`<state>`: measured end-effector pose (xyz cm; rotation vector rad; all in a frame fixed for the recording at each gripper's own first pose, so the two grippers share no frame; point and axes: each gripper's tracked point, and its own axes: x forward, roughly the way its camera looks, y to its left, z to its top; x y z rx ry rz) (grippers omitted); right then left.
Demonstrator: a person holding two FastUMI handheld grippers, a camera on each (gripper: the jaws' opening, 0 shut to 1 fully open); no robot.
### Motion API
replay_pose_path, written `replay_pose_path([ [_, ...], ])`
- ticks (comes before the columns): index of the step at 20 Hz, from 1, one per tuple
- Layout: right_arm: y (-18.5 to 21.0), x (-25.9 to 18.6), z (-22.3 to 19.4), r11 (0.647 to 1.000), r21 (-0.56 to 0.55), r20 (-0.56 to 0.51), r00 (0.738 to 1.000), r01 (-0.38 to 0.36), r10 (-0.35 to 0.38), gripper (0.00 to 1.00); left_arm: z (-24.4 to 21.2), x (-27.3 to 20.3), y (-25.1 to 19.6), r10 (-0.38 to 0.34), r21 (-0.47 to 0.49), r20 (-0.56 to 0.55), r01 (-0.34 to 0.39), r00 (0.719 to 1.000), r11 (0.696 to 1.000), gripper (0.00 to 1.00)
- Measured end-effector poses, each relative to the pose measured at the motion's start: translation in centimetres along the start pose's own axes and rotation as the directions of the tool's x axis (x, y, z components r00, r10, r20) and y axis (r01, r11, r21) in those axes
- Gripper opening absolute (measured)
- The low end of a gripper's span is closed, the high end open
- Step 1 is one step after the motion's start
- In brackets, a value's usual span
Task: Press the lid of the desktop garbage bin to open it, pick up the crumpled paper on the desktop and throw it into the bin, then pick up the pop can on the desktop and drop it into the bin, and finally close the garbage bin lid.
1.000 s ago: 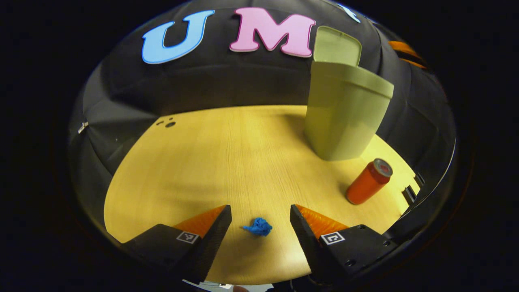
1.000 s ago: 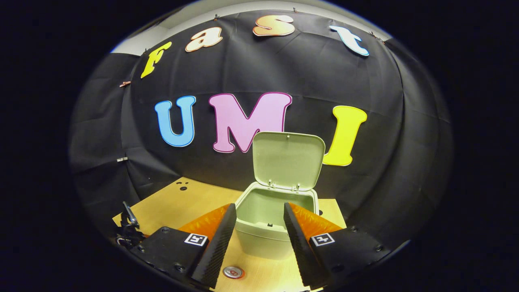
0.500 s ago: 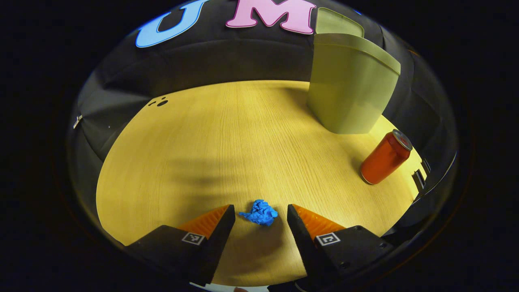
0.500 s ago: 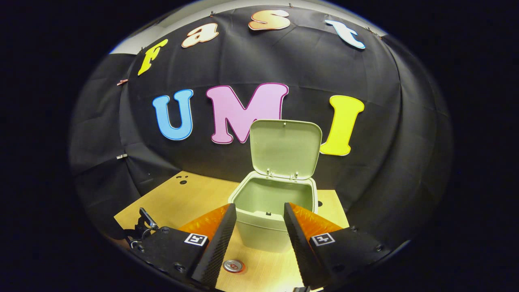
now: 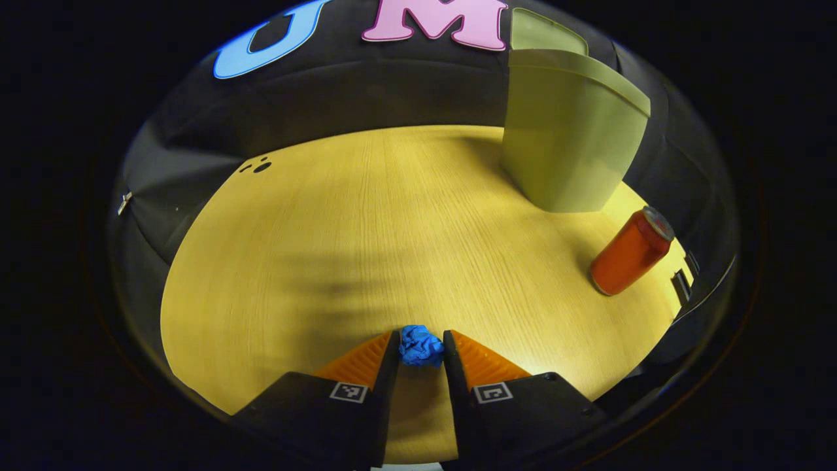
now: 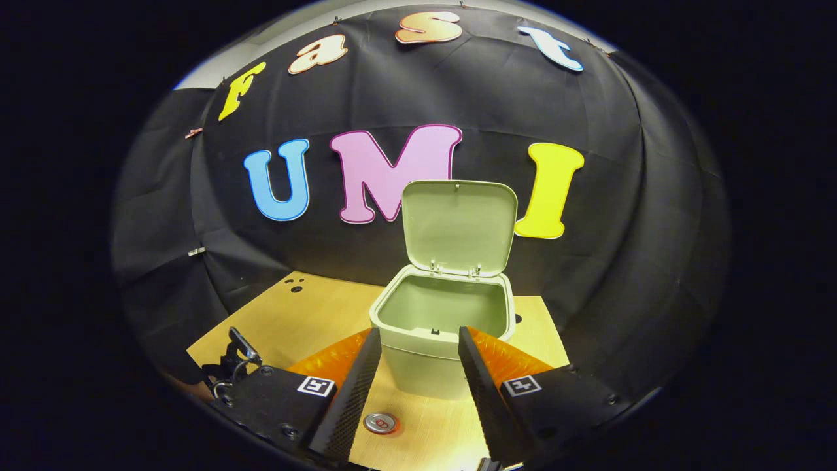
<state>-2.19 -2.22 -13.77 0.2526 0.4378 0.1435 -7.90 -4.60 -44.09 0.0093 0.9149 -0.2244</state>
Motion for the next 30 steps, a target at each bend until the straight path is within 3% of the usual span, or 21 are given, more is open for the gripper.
replay_pose_path([
  [4,-0.1,-0.1,-0.8,1.0,0.025,-0.004,1.0,-0.004,0.004,0.78,4.9,-2.4,-1.2,-0.047,-0.039,0.096,0.051,0.994,0.998,0.42],
  [9,-0.2,0.1,-3.1,1.0,0.013,-0.038,0.999,-0.006,0.006,0.78,13.8,-6.0,-2.5,-0.079,-0.055,0.261,0.096,0.962,0.994,0.44],
  [18,1.5,-0.3,-7.8,0.998,0.042,-0.113,0.992,-0.046,0.05,0.78,28.2,-12.7,-7.1,-0.179,0.029,0.513,0.192,0.839,0.981,0.44],
  [22,1.7,-0.8,-9.2,0.999,0.032,-0.132,0.99,-0.045,0.048,0.77,31.7,-14.0,-10.2,-0.238,0.104,0.564,0.218,0.791,0.97,0.44],
  [30,1.4,-1.8,-11.1,0.998,0.053,-0.154,0.988,-0.022,0.03,0.78,35.8,-14.1,-16.0,-0.347,0.268,0.6,0.228,0.721,0.936,0.44],
])
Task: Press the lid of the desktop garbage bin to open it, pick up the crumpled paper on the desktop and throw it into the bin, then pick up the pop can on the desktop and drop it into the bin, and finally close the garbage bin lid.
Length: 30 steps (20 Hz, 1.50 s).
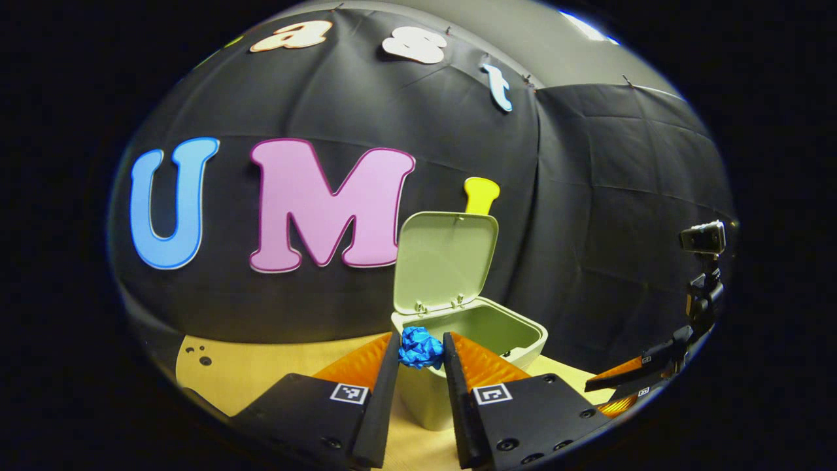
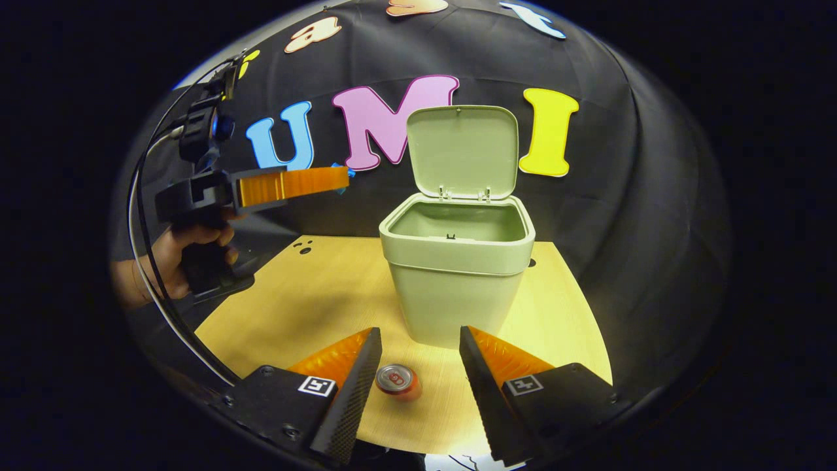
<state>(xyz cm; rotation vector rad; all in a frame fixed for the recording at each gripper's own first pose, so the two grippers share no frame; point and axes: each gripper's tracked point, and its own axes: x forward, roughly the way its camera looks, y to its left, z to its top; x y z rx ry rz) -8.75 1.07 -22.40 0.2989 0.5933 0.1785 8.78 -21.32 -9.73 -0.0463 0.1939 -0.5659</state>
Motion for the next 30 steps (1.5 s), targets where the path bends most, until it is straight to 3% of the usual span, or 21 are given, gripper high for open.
replay_pose_path([
  [6,-0.3,-0.1,-0.9,1.0,0.015,-0.01,1.0,0.013,-0.013,0.79,0.1,4.1,-2.1,-0.075,0.045,0.008,0.075,0.997,0.996,0.44],
  [18,-1.2,-0.1,-1.7,0.996,0.076,-0.028,0.998,0.054,-0.052,0.82,-5.0,10.1,-3.5,-0.117,0.057,-0.13,0.125,0.985,0.991,0.45],
  [20,-1.2,0.0,-1.8,0.995,0.081,-0.033,0.998,0.059,-0.057,0.81,-5.6,10.4,-3.7,-0.118,0.056,-0.147,0.128,0.982,0.99,0.48],
  [25,-1.0,0.3,-1.6,0.994,0.086,-0.036,0.998,0.06,-0.057,0.81,-5.2,10.4,-3.0,-0.111,0.066,-0.13,0.12,0.985,0.991,0.85],
  [30,0.0,0.7,-2.2,0.997,0.07,-0.048,0.998,0.033,-0.03,0.84,-3.6,8.3,-1.9,-0.078,0.071,-0.086,0.084,0.993,0.994,0.89],
])
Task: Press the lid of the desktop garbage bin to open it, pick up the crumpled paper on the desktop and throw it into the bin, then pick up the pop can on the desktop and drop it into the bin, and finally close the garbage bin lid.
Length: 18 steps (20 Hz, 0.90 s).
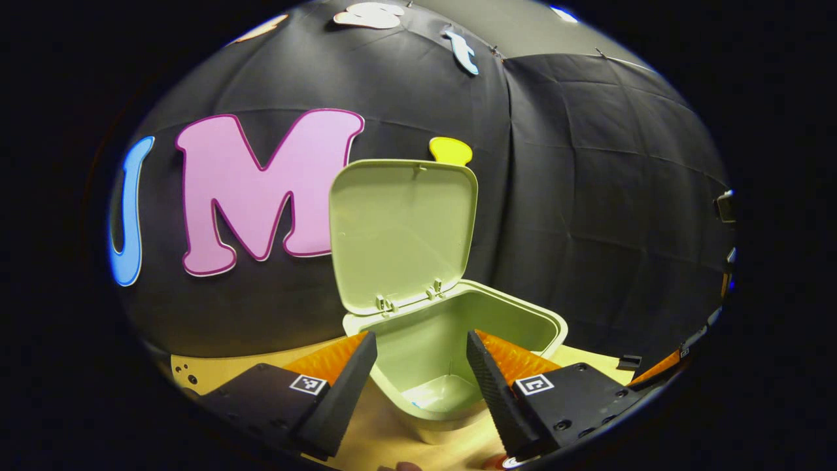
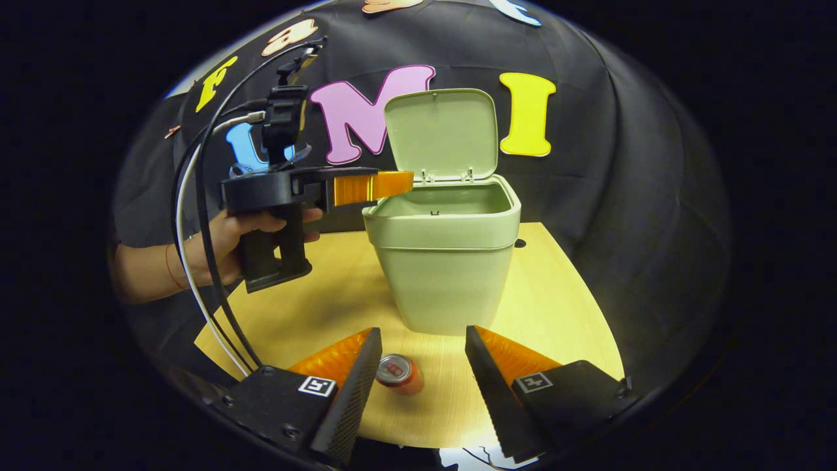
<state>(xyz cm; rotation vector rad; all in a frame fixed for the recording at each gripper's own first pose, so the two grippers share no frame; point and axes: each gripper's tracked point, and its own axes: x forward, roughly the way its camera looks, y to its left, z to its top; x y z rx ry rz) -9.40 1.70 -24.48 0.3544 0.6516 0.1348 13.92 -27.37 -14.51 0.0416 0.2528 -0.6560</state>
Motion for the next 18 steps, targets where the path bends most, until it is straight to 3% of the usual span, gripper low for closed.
replay_pose_path([
  [3,0.8,0.2,-0.6,1.0,-0.009,-0.019,0.999,-0.029,0.029,0.86,0.5,-2.1,1.1,0.04,0.007,0.019,-0.04,0.999,0.999,0.94],
  [9,2.0,1.2,-2.4,0.995,-0.062,-0.071,0.994,-0.082,0.077,0.86,0.3,-7.6,3.6,0.137,-0.025,0.037,-0.137,0.99,0.99,0.94],
  [11,2.4,2.2,-3.7,0.989,-0.108,-0.103,0.991,-0.1,0.089,0.86,-0.9,-10.5,5.5,0.202,-0.039,0.013,-0.202,0.979,0.979,0.94],
  [18,2.9,4.0,-5.6,0.977,-0.146,-0.167,0.977,-0.155,0.13,0.86,-5.3,-16.6,8.3,0.326,-0.092,-0.074,-0.332,0.942,0.939,0.94],
])
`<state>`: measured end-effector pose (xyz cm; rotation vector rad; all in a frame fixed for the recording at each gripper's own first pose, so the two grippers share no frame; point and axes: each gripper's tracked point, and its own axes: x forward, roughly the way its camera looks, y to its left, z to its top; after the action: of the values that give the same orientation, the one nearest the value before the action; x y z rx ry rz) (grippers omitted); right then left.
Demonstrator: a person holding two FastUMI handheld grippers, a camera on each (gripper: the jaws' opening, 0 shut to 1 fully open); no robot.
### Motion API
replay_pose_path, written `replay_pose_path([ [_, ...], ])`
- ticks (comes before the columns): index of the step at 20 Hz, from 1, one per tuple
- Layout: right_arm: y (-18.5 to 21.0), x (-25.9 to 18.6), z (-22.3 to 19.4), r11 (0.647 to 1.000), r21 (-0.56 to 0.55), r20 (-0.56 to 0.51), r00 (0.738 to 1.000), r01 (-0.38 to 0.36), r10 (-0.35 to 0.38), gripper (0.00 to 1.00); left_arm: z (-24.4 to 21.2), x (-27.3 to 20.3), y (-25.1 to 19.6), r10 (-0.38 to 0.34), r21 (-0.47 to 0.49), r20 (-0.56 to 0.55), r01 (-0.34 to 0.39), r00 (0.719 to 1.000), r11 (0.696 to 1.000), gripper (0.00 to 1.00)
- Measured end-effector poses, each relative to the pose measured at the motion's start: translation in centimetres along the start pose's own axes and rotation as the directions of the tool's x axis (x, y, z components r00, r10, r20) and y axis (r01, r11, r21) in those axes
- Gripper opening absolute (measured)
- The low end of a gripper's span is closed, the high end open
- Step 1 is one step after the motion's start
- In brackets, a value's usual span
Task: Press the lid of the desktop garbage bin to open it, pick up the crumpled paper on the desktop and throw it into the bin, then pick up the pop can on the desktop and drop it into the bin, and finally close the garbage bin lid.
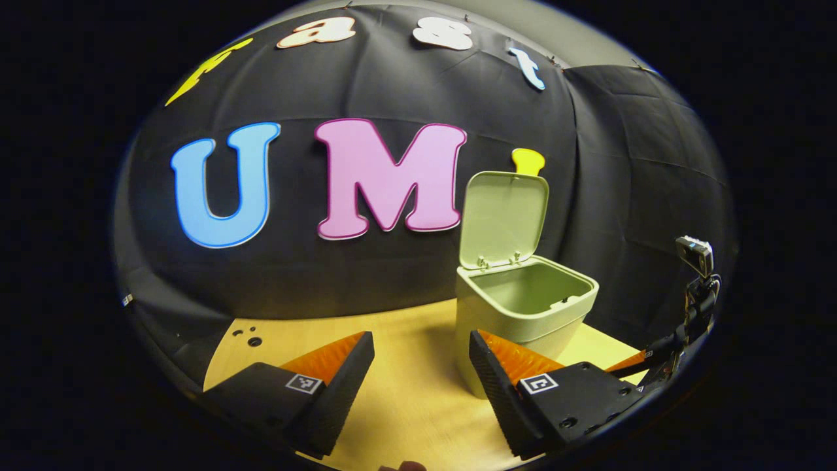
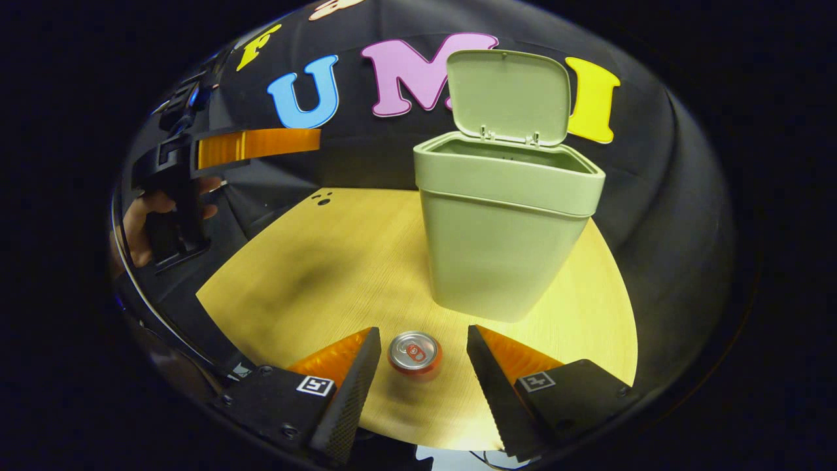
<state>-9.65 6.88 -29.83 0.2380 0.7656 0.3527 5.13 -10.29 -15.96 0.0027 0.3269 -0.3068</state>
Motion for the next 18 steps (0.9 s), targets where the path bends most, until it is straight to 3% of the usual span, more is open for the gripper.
replay_pose_path([
  [9,0.6,2.7,-2.3,0.998,-0.055,-0.074,0.997,-0.035,0.031,0.86,-3.7,-3.8,4.7,0.139,-0.033,-0.079,-0.142,0.987,0.989,0.94],
  [18,0.7,5.2,-5.1,0.992,-0.119,-0.155,0.987,-0.05,0.032,0.86,-5.8,-5.3,6.3,0.192,-0.029,-0.124,-0.197,0.973,0.98,0.94],
])
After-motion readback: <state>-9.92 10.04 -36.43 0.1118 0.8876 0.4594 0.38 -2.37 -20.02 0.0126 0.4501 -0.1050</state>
